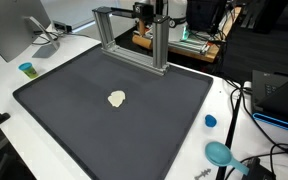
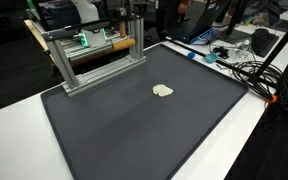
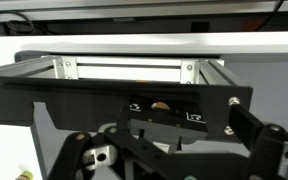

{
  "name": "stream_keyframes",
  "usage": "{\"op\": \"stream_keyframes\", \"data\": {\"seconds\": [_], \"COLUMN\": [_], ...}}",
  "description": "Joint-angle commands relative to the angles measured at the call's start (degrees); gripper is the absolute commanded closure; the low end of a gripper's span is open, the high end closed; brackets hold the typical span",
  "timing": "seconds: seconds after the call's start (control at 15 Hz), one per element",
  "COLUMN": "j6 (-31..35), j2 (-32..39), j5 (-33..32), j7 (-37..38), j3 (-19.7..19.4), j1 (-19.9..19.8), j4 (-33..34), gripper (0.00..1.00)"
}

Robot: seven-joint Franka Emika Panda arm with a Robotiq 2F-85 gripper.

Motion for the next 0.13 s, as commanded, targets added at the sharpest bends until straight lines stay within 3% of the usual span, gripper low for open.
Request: {"op": "stream_keyframes", "data": {"seconds": [0.0,0.07], "j6": [-4.6,-2.4], "j2": [-9.4,-3.8], "j5": [-5.7,-3.2], "j7": [-0.3,0.2], "j3": [3.8,1.8], "j1": [0.9,0.4], "j4": [-0.7,0.2], "gripper": [0.00,0.00]}}
